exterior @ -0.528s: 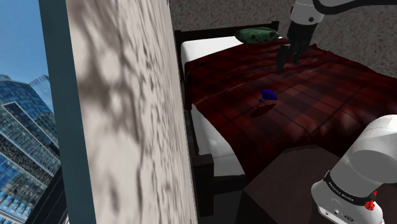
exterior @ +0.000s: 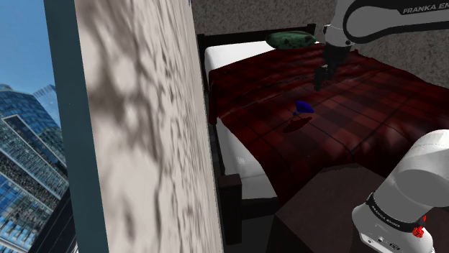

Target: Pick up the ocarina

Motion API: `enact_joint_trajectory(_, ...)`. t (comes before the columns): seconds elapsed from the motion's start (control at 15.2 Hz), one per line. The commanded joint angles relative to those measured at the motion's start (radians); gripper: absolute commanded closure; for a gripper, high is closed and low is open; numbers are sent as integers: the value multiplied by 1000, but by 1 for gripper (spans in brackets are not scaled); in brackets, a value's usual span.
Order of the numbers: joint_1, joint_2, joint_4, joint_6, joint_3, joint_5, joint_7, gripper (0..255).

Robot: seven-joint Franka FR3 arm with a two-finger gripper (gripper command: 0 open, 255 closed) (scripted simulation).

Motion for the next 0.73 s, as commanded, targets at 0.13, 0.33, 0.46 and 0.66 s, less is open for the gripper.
enact_joint_trajectory(0.13, 4, 68, -41, 130, -73, -57, -130, 0)
enact_joint_trajectory(0.33, 8, 140, -55, 234, -132, -93, -228, 0)
enact_joint_trajectory(0.46, 13, 198, -56, 304, -172, -111, -294, 0)
enact_joint_trajectory(0.66, 25, 296, -43, 410, -233, -126, -397, 0)
